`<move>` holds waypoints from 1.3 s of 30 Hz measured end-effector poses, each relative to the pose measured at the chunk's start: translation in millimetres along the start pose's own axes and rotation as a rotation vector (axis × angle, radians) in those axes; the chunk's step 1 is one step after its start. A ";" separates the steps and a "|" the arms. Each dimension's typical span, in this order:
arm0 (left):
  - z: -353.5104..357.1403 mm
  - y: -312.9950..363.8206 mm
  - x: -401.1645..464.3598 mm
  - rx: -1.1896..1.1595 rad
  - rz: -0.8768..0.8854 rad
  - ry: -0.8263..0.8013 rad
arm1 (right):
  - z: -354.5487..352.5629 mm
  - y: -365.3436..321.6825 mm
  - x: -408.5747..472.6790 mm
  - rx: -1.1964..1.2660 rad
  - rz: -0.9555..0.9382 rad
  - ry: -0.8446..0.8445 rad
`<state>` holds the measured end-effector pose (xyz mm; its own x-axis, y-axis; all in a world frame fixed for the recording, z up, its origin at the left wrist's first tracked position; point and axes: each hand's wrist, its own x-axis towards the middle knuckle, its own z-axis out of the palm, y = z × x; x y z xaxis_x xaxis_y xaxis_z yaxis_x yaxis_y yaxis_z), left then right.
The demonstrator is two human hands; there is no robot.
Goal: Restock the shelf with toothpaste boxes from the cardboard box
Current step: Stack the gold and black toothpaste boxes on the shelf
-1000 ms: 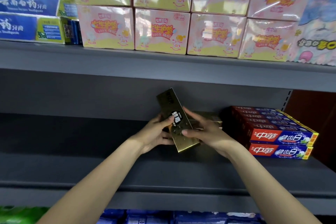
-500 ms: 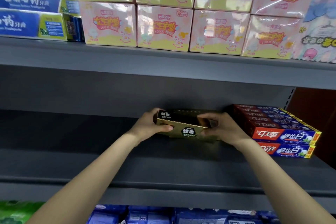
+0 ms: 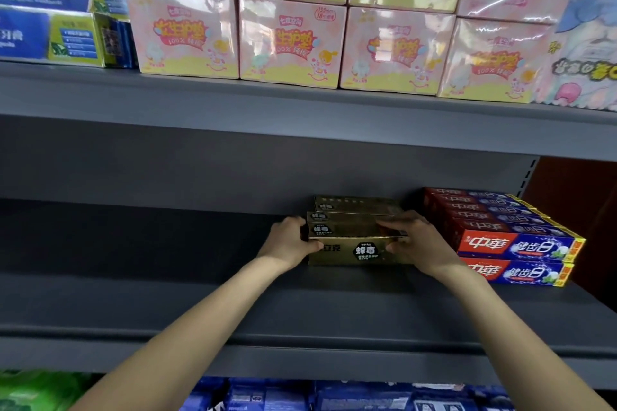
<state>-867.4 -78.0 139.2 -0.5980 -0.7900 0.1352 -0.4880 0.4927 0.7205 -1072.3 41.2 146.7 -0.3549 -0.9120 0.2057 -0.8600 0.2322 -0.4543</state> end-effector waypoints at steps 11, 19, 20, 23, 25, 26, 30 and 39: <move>-0.1 1.3 0.6 0.069 0.072 -0.032 | 0.5 -10.6 -2.3 -0.076 0.049 -0.053; -21.2 -0.3 -17.5 0.314 0.223 0.011 | 18.4 -62.1 -22.2 -0.125 0.103 0.061; -27.4 -2.2 -23.3 0.306 0.238 0.007 | 23.7 -73.5 -28.4 -0.106 0.094 0.101; -48.1 -15.0 -46.8 0.265 0.286 0.019 | 39.4 -108.5 -49.8 -0.043 0.053 0.185; -63.7 -25.5 -68.3 0.309 0.325 0.066 | 49.2 -133.7 -64.9 -0.002 0.043 0.202; -70.8 -31.4 -79.2 0.367 0.356 0.116 | 54.8 -146.1 -72.0 0.021 0.033 0.216; -97.5 -60.5 -132.0 0.521 0.495 0.288 | 85.5 -197.5 -102.0 0.050 -0.062 0.251; -165.2 -150.0 -304.3 0.497 0.162 0.334 | 189.0 -327.5 -194.7 0.232 -0.204 0.008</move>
<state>-507.1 28.3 102.4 -0.4974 -0.7228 0.4797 -0.6936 0.6635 0.2806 -652.2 78.7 91.7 -0.1869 -0.9290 0.3195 -0.8077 -0.0398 -0.5883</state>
